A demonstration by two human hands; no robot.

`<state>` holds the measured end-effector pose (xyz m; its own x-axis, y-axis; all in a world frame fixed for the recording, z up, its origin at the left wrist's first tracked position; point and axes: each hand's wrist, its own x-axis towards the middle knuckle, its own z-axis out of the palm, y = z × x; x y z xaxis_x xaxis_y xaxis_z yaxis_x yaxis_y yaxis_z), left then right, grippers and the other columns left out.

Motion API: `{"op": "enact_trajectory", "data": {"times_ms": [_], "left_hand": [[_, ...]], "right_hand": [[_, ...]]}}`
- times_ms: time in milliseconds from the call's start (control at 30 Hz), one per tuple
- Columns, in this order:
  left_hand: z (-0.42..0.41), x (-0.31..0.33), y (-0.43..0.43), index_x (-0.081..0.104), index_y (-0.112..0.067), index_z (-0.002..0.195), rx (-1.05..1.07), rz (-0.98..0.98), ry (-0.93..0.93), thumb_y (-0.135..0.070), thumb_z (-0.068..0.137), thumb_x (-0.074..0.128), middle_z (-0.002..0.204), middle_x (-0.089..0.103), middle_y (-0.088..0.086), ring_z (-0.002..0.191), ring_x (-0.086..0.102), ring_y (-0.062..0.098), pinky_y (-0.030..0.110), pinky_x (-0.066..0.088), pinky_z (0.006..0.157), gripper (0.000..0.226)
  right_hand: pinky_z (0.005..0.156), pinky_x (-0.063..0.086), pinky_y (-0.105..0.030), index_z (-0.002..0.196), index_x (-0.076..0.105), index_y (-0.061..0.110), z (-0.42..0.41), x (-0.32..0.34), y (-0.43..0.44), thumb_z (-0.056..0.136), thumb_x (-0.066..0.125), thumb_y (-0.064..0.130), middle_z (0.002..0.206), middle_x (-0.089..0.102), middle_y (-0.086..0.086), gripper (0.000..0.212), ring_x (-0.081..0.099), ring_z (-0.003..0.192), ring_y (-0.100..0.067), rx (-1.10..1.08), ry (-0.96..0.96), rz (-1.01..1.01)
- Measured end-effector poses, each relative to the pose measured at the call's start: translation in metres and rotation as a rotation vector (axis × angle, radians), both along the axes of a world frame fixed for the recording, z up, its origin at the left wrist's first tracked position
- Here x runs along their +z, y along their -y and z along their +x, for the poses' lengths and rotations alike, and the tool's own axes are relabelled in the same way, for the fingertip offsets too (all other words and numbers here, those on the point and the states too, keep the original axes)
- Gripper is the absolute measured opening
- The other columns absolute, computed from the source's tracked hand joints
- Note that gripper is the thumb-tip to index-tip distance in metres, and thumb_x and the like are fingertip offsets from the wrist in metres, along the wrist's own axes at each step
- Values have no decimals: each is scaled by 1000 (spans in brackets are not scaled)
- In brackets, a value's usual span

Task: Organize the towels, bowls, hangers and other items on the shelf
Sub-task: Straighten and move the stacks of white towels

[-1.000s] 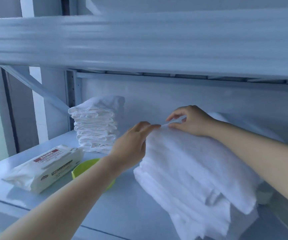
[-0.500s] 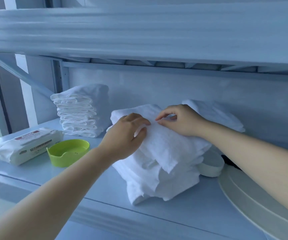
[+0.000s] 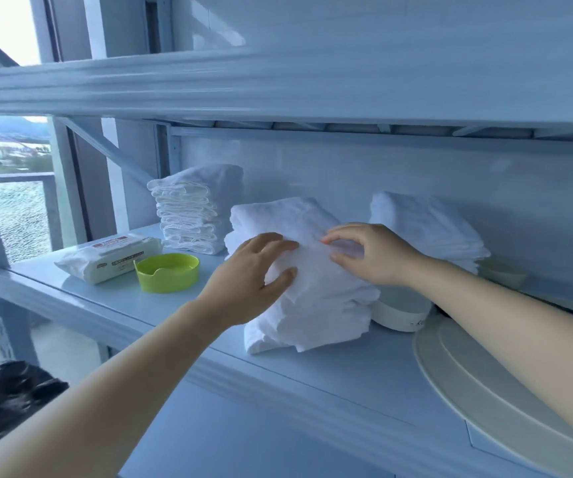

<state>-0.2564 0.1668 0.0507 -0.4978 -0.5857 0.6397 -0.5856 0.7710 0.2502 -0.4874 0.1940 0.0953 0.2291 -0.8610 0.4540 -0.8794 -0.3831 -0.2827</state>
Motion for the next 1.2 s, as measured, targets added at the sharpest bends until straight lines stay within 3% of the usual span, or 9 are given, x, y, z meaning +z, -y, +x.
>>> {"op": "enact_trajectory", "data": {"times_ms": [167,433,667,867,1033,1100,1200], "left_hand": [[17,5,13,43,-34,134,103,-13,70,-13,88,47,140,40,-8,124,42,17,35,47,88,51],[27,16,49,38,-44,135,159,-82,221,-25,88,58,144,33,-11,126,38,17,40,51,84,54],[29,23,75,40,-49,131,52,-163,249,-37,88,58,141,37,-16,119,44,13,29,45,77,49],[24,24,84,37,-50,134,12,-164,263,-35,89,57,141,37,-18,123,43,11,26,39,78,52],[22,22,68,37,-51,134,-95,-127,283,-41,80,65,142,37,-20,125,40,6,30,45,92,62],[20,21,62,42,-48,133,-117,-130,243,-44,82,63,140,41,-19,123,42,5,28,45,91,55],[13,20,55,48,-36,132,-105,-154,143,-37,90,54,137,49,-12,121,49,11,31,47,89,42]], "right_hand": [[97,24,-12,124,55,34,2,1,1,86,55,18,133,47,18,42,39,123,2,25,-34,78],[101,29,-19,124,54,37,7,9,22,87,57,41,134,48,19,37,41,126,-2,-33,-20,94],[95,26,-13,123,55,40,22,16,29,80,58,56,128,48,25,46,41,117,7,-17,-56,124],[99,30,-14,117,61,36,23,17,27,79,62,52,123,54,22,41,46,118,3,-36,-14,78],[89,27,5,109,65,38,20,7,8,82,67,36,118,58,23,28,46,112,12,29,18,-25],[94,23,3,119,58,42,14,2,-1,80,63,30,129,48,26,41,38,118,16,52,-18,29],[100,20,-7,134,37,48,5,-2,-12,72,66,36,138,30,31,69,25,126,16,55,-98,145]]}}
